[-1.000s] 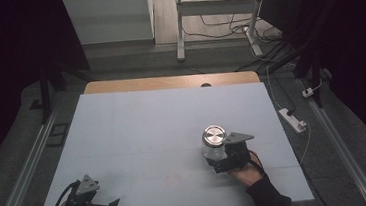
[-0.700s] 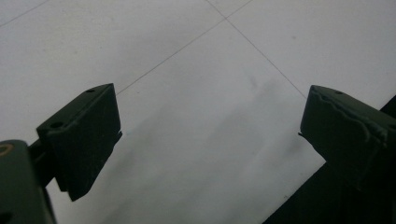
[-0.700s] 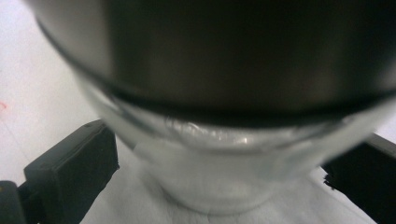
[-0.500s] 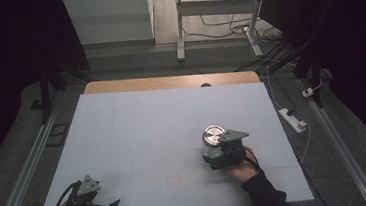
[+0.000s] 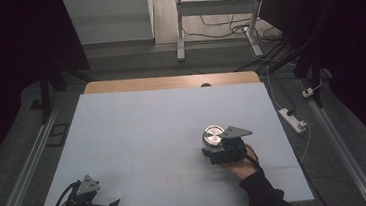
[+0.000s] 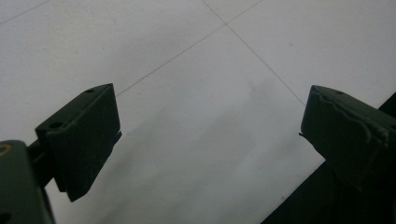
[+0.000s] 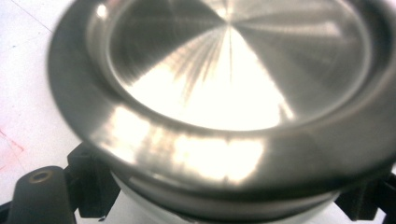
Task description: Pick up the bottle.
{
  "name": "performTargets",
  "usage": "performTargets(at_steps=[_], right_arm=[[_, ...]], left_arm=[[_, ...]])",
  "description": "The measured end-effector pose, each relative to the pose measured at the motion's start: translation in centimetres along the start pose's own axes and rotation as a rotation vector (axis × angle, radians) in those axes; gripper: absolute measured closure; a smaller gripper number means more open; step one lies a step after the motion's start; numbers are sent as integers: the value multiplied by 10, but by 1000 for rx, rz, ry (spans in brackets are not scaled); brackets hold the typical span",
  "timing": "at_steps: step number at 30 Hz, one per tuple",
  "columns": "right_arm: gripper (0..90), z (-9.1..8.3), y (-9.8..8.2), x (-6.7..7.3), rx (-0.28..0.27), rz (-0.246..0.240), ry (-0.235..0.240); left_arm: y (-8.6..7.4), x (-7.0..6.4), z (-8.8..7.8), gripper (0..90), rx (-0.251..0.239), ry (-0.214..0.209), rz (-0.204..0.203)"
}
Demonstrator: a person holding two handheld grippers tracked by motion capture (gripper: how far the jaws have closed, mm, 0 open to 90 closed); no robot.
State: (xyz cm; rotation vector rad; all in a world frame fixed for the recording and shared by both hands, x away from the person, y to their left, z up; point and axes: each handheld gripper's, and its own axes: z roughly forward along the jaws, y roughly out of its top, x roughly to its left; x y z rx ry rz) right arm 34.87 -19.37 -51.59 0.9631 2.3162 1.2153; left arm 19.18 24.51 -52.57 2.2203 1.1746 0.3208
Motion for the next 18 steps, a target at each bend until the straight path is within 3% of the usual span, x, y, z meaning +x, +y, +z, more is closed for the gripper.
performTargets(at_steps=[9, 13, 18], right_arm=[[152, -1, 2, 3, 0, -30, -22], [153, -3, 5, 6, -7, -67, -56], [153, -8, 11, 4, -26, -47, -25]], left_arm=[[0, 0, 0, 53, -2, 0, 1], [0, 0, 0, 53, -4, 1, 2], [0, 0, 0, 53, -5, -1, -2]])
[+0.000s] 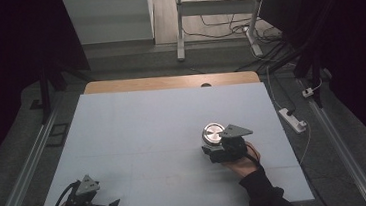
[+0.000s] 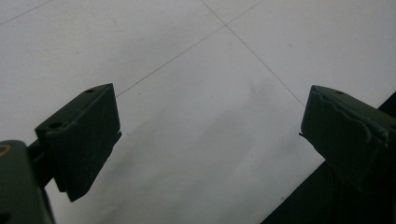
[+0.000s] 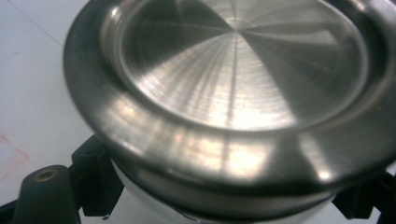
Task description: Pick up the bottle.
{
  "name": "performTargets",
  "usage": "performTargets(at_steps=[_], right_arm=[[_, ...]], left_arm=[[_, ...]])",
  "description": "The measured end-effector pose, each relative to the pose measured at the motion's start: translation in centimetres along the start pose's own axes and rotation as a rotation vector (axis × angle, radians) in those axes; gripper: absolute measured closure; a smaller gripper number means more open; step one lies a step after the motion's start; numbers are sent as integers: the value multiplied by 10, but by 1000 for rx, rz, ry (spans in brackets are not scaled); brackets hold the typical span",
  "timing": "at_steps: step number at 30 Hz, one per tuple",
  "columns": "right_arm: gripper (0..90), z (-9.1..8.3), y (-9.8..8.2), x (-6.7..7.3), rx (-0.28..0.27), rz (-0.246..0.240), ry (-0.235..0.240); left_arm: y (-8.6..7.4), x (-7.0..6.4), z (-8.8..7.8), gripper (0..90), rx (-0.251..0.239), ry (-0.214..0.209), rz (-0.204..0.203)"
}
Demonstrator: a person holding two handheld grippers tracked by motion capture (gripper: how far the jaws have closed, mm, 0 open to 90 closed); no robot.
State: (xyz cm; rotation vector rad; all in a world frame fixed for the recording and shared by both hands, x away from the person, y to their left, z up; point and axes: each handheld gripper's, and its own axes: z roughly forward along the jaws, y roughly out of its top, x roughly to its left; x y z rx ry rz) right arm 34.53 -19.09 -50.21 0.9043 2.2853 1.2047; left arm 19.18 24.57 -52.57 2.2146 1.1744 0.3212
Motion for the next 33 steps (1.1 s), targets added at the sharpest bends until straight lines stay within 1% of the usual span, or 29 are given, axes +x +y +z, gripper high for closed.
performTargets(at_steps=[5, 9, 16, 18, 23, 24, 25, 28, 33], right_arm=[[153, -4, 8, 1, -2, 5, 49], [154, -6, 16, 4, -9, -15, 74], [154, -7, 32, 14, -22, -48, 116], [154, -6, 36, 18, -28, -56, 133], [154, -2, 46, 27, -22, -82, 170], [154, -2, 46, 27, -22, -82, 170], [154, 0, 49, 31, -17, -98, 185], [154, 3, 53, 37, -14, -116, 205], [154, 6, 59, 44, -16, -136, 226]], left_arm=[[0, 1, 0, 53, 0, -3, -8], [0, 1, 1, 53, 0, -5, -14], [0, 2, 1, 53, 1, -7, -22], [0, 2, 1, 53, 2, -7, -22], [0, 2, 0, 53, 2, -8, -23], [0, 2, 0, 54, 2, -8, -23], [0, 2, 1, 53, 2, -8, -23], [0, 2, 1, 54, 3, -7, -23], [0, 2, 1, 56, 4, -6, -22]])
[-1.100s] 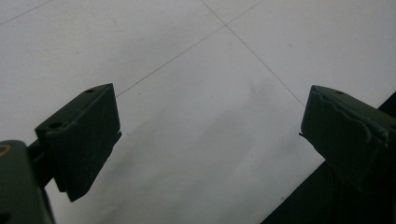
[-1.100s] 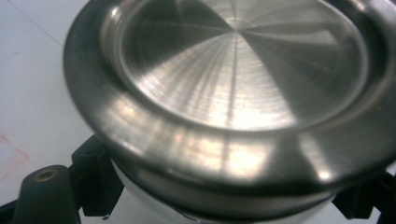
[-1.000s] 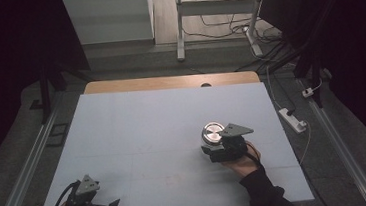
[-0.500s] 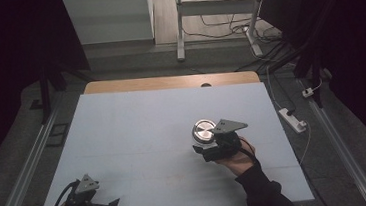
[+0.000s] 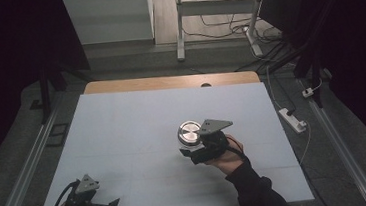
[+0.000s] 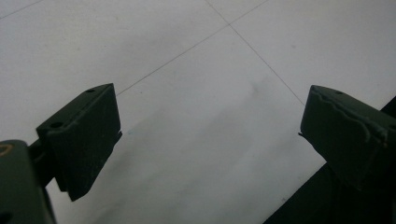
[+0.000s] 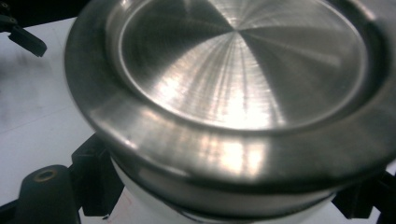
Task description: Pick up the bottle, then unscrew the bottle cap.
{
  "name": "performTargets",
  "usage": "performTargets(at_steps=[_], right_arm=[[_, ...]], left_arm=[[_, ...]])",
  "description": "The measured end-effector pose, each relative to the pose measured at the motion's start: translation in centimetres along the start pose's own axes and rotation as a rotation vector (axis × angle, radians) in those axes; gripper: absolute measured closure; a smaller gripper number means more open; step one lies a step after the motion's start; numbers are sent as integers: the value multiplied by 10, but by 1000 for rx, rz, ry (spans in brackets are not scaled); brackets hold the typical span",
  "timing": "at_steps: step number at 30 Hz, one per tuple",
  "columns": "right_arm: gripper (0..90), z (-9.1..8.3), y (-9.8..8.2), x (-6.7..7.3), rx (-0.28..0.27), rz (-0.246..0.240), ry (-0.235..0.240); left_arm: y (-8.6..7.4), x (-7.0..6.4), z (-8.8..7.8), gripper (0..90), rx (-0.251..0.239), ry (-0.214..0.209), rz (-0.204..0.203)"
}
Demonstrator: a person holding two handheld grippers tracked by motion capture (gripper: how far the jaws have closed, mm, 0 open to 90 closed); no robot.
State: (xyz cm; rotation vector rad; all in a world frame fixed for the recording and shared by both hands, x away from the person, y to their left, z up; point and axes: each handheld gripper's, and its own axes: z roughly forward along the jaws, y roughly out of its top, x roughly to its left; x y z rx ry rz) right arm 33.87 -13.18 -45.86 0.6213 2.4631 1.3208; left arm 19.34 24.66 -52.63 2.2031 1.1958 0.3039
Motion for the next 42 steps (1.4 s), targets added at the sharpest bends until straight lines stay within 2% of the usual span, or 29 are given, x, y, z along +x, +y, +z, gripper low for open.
performTargets(at_steps=[11, 17, 21, 23, 26, 31, 34, 35, 39, 42], right_arm=[[154, 4, 8, 6, -14, -9, 36], [154, 6, 9, 11, -1, -23, 54], [154, 5, 10, 13, -1, -28, 60], [154, 5, 10, 13, -3, -28, 63], [154, 5, 11, 13, -2, -33, 65], [154, 5, 12, 14, 2, -37, 74], [154, 6, 12, 16, 8, -42, 82], [154, 6, 13, 17, 9, -44, 86], [154, 7, 15, 20, 7, -52, 98], [154, 7, 18, 21, 1, -57, 100]], left_arm=[[0, 1, -1, 54, -7, -4, -7], [-1, 3, -2, 42, -21, -19, -20], [-2, 6, -5, 30, -47, -42, -36], [-3, 7, -6, 23, -64, -61, -39], [-1, 8, -8, 10, -100, -110, -44], [4, 12, -14, 7, -162, -213, -62], [10, 13, -17, 5, -194, -251, -54], [10, 13, -17, 4, -194, -251, -54], [25, 11, -21, 6, -243, -290, 2], [35, 9, -20, 6, -271, -304, 55]])
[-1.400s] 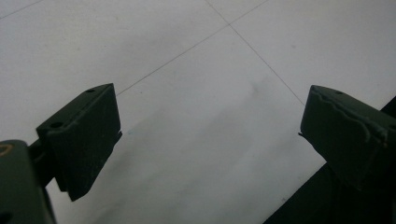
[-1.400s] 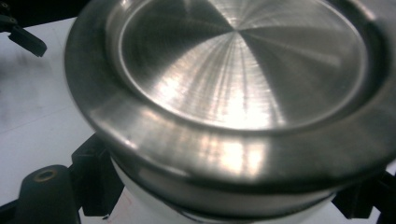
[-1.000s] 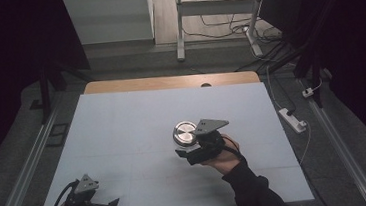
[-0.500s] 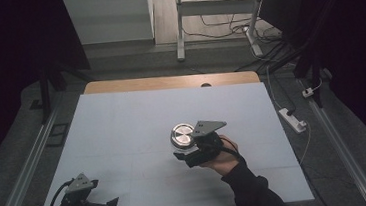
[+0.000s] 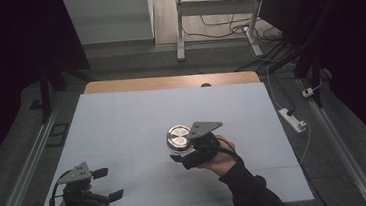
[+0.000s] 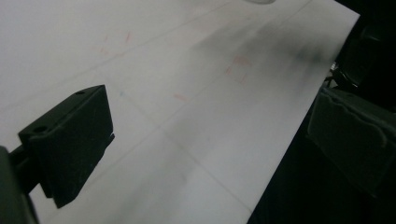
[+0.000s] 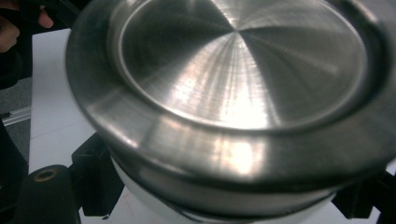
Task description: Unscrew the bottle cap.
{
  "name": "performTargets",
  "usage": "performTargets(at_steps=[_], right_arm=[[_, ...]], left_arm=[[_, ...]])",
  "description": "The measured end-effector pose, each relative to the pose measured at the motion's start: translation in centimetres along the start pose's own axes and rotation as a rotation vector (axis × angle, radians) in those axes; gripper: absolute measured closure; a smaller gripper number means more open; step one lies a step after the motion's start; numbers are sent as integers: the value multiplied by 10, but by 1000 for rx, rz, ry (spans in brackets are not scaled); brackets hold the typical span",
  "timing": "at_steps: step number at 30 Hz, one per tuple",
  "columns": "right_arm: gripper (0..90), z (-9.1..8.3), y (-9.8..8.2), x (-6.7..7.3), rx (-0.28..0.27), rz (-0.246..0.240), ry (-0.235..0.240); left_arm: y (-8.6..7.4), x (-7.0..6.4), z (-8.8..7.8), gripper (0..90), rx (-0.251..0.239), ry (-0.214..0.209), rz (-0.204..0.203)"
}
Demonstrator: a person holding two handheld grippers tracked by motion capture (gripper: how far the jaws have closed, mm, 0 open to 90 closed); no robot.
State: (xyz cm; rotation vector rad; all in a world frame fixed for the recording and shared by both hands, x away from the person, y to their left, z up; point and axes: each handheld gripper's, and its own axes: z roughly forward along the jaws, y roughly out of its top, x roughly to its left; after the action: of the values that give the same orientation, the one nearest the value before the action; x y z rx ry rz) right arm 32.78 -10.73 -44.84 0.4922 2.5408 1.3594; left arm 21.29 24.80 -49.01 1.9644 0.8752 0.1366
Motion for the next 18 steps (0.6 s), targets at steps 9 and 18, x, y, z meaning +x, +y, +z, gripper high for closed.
performTargets(at_steps=[9, 18], right_arm=[[154, 3, 6, 2, -4, -7, 4], [154, 14, 7, 9, 44, -46, 9]], left_arm=[[28, 4, 3, 14, -68, -53, 70], [55, -4, 15, 15, -77, -90, 141]])
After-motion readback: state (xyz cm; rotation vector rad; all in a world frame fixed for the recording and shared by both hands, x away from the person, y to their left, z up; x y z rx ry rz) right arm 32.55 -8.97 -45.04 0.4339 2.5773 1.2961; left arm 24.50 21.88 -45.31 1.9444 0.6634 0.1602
